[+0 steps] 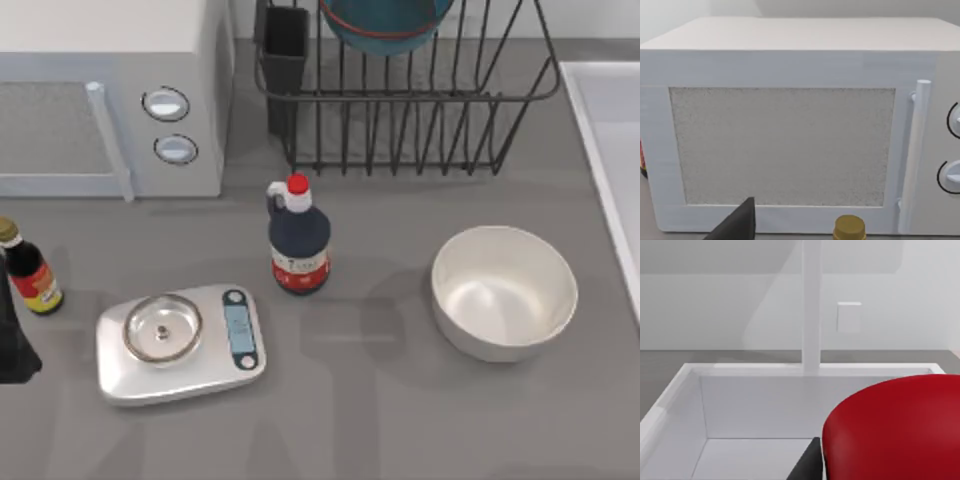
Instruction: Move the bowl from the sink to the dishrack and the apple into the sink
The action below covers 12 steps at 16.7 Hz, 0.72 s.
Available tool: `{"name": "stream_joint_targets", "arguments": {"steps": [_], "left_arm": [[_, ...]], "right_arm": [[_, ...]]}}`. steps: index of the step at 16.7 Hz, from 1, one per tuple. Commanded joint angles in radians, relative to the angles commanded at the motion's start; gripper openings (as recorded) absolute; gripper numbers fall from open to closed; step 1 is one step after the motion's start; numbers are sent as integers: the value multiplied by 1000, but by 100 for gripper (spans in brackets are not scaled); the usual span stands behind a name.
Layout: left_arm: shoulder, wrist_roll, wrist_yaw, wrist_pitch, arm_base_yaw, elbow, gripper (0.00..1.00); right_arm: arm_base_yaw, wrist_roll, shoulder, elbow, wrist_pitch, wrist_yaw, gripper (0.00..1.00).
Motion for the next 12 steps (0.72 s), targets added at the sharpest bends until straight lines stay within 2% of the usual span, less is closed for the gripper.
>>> {"name": "stream_joint_targets", "arguments": {"steps": [2, 12], "left_arm": [[0, 0, 0, 0, 0, 0, 100], [0, 0, 0, 0, 0, 0, 100]], "right_arm": [[0, 0, 0, 0, 0, 0, 0], [0, 0, 0, 0, 0, 0, 75]]}}
